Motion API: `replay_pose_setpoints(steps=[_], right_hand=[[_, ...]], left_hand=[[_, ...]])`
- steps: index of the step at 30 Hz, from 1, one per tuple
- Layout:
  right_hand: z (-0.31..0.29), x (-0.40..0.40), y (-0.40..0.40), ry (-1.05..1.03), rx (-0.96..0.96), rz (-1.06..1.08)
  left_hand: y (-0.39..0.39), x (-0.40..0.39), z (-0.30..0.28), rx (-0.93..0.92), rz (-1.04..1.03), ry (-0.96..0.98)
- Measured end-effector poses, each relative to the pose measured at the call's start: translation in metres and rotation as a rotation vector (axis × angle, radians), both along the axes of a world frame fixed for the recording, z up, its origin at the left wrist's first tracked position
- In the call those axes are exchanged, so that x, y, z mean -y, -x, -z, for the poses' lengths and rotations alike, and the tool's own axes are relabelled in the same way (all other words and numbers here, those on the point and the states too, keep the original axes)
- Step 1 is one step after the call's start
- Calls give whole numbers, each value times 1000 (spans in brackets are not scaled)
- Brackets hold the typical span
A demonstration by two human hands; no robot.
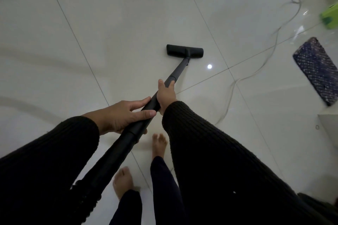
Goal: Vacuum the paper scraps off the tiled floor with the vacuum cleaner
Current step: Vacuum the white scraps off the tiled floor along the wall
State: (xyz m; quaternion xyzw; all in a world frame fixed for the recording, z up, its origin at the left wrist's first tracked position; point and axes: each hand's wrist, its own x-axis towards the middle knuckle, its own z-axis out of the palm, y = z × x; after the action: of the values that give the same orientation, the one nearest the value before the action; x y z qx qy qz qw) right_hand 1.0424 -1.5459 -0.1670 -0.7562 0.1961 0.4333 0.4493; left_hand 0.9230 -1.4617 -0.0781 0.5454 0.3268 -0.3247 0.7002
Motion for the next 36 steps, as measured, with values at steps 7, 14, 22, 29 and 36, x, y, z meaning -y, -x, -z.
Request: replay_pose_setpoints(steps=[7,14,22,29,36], right_hand=[[3,18,31,-6,-14,50],[5,48,53,7,-22,121],[2,88,73,-7,-51,212],[4,114,117,-68,-84,344],[0,120,174,-78,-77,460]], left_hand=[[25,14,7,-1,26,24],[37,35,10,-4,117,-2],[48,69,3,-11,190,-32],[82,90,-3,-27,293,-62],[126,87,-6,-24,392,-81]])
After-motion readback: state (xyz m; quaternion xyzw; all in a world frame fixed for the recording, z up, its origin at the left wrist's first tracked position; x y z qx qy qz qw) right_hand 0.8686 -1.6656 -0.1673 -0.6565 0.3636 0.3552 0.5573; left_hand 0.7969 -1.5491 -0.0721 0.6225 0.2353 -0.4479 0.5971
